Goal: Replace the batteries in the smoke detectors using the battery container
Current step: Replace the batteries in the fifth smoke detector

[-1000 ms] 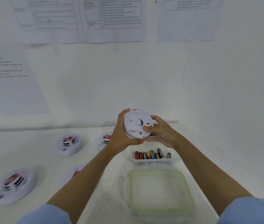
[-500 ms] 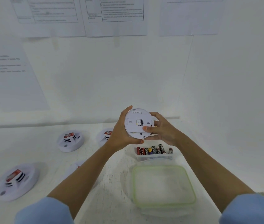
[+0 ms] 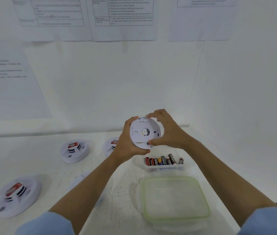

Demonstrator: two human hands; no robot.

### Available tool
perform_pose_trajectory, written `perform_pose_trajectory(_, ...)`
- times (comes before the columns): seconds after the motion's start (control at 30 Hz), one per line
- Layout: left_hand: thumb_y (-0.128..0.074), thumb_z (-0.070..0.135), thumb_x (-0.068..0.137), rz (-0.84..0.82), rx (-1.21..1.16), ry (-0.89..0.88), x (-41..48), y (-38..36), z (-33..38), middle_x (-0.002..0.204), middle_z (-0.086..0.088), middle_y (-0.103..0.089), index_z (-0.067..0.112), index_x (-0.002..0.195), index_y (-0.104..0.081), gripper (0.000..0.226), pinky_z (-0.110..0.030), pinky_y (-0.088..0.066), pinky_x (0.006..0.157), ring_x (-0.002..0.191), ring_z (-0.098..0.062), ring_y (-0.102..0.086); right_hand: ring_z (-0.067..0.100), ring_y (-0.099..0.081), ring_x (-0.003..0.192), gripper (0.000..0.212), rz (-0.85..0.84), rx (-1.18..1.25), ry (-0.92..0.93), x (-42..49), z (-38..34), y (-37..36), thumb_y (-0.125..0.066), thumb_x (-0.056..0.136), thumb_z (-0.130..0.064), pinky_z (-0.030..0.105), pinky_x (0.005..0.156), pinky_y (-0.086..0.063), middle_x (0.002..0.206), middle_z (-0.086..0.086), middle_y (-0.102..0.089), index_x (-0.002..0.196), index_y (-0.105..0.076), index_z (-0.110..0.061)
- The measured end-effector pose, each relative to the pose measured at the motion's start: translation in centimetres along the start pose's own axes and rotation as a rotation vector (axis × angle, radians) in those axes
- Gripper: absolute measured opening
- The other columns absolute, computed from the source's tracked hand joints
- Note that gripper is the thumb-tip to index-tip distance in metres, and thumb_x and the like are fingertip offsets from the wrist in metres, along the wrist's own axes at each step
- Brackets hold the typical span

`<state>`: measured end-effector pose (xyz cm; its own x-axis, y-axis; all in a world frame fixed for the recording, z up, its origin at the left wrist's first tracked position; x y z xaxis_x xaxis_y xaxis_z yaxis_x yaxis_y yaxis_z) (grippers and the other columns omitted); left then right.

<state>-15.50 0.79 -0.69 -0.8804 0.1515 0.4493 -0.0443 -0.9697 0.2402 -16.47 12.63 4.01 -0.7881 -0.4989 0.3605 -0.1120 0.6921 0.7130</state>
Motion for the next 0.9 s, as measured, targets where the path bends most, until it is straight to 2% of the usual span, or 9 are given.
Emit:
perform_pose_trajectory(0.1,-0.083,0.016,0.045,-0.015,-0.024,-0.009,0.1,-0.1,0.2,0.128,0.008,-0.043,0.023,0.127,-0.031,0.098,-0.012,-0.046,0.085,0.113,0.005,-0.048,0.007,-0.035,0.102,0.075,-0.037,-0.184,0.007,0.1,-0.8,-0.3,-0.070,0.052,-0.040,0.025,0.089,-0.031,0.110,-0.014,-0.032,0.122,-0.047,-0.026)
perform_pose_trajectory(0.2,-0.080,0.023,0.045,-0.017,-0.034,-0.015,0.0,0.0,0.4,0.128,0.008,-0.043,0.024,0.127,-0.031,0.095,-0.013,-0.046,0.085,0.114,0.004,-0.048,0.007,-0.034,0.100,0.075,-0.054,-0.223,0.001,0.1,-1.0,-0.3,-0.068,0.053,-0.042,0.024,0.086,-0.028,0.108,-0.013,-0.033,0.122,-0.048,-0.024)
perform_pose_trajectory(0.3,-0.081,0.020,0.044,-0.025,-0.039,-0.015,0.0,0.0,0.4,0.127,0.008,-0.043,0.023,0.127,-0.031,0.097,-0.014,-0.047,0.085,0.113,0.004,-0.048,0.007,-0.036,0.097,0.072,-0.069,-0.247,0.019,0.3,-1.3,-0.3,-0.069,0.053,-0.042,0.019,0.079,-0.027,0.106,-0.012,-0.039,0.119,-0.049,-0.022)
perform_pose_trajectory(0.37,-0.082,0.017,0.044,-0.031,-0.029,-0.018,0.1,0.0,0.3,0.127,0.007,-0.043,0.023,0.127,-0.031,0.097,-0.013,-0.045,0.086,0.113,0.004,-0.048,0.007,-0.037,0.096,0.069,-0.087,-0.297,0.045,0.6,-1.6,-0.4,-0.075,0.056,-0.040,0.019,0.077,-0.025,0.104,-0.013,-0.041,0.117,-0.051,-0.020)
perform_pose_trajectory(0.47,-0.081,0.024,0.044,-0.037,-0.024,-0.013,0.1,0.1,0.0,0.127,0.008,-0.043,0.019,0.129,-0.030,0.099,-0.014,-0.045,0.088,0.114,0.001,-0.047,0.008,-0.038,0.093,0.064,-0.104,-0.371,0.083,0.9,-2.1,-0.7,-0.081,0.060,-0.035,0.018,0.077,-0.023,0.102,-0.012,-0.042,0.114,-0.052,-0.018)
perform_pose_trajectory(0.57,-0.081,0.025,0.043,-0.037,-0.028,0.004,0.0,0.4,-0.2,0.126,0.008,-0.045,0.018,0.130,-0.030,0.101,-0.018,-0.047,0.088,0.114,-0.003,-0.048,0.007,-0.040,0.093,0.069,-0.127,-0.392,0.095,1.1,-2.4,-1.1,-0.073,0.055,-0.042,0.021,0.078,-0.021,0.105,-0.007,-0.048,0.114,-0.053,-0.015)
perform_pose_trajectory(0.73,-0.083,0.017,0.043,-0.046,-0.035,0.030,0.0,0.6,-0.8,0.125,0.008,-0.045,0.021,0.128,-0.030,0.100,-0.019,-0.048,0.087,0.113,-0.004,-0.049,0.008,-0.042,0.094,0.075,-0.161,-0.405,0.089,1.4,-2.3,-1.7,-0.064,0.051,-0.049,0.007,0.079,-0.022,0.109,-0.003,-0.050,0.115,-0.052,-0.013)
perform_pose_trajectory(0.83,-0.082,0.007,0.045,-0.060,-0.039,0.046,0.1,0.4,-1.2,0.124,0.008,-0.045,0.020,0.128,-0.031,0.098,-0.018,-0.048,0.086,0.112,-0.001,-0.049,0.011,-0.044,0.099,0.076,-0.167,-0.433,0.113,1.4,-2.5,-1.8,-0.064,0.053,-0.048,0.017,0.074,-0.022,0.114,-0.001,-0.051,0.119,-0.051,-0.013)
perform_pose_trajectory(0.9,-0.084,0.010,0.043,-0.067,-0.042,0.045,0.1,0.4,-1.3,0.125,0.008,-0.045,0.021,0.127,-0.032,0.099,-0.017,-0.048,0.086,0.111,0.001,-0.049,0.013,-0.045,0.102,0.075,-0.176,-0.427,0.117,1.3,-2.5,-1.8,-0.065,0.055,-0.045,0.021,0.078,-0.022,0.116,-0.001,-0.050,0.122,-0.051,-0.013)
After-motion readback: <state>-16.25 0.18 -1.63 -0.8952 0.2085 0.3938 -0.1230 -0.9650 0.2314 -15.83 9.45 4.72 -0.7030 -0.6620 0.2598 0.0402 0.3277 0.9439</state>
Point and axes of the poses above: each hand's wrist, its own x-axis towards the middle knuckle, its own y-axis out of the back of the hand, z = x × y, the point moved 9 cm from there along x, towards the middle knuckle
